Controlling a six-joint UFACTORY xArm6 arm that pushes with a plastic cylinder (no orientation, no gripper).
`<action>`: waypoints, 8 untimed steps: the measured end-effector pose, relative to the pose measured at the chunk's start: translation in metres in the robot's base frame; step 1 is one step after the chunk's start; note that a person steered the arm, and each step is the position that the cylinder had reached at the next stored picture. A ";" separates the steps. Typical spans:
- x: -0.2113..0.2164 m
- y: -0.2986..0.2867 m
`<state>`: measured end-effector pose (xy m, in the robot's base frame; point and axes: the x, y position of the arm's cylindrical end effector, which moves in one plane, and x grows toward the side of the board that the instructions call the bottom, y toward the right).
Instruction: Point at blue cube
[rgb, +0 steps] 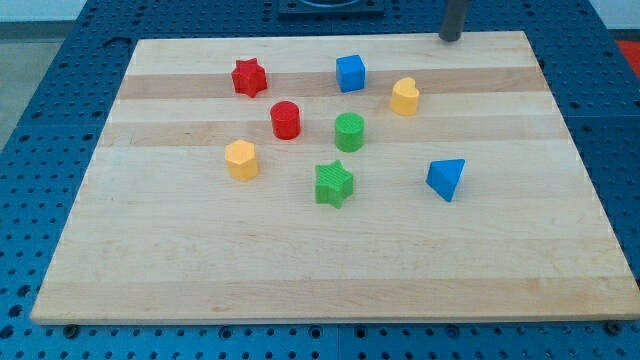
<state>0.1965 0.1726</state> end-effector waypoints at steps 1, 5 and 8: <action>0.000 -0.014; 0.000 -0.076; 0.005 -0.094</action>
<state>0.2015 0.0789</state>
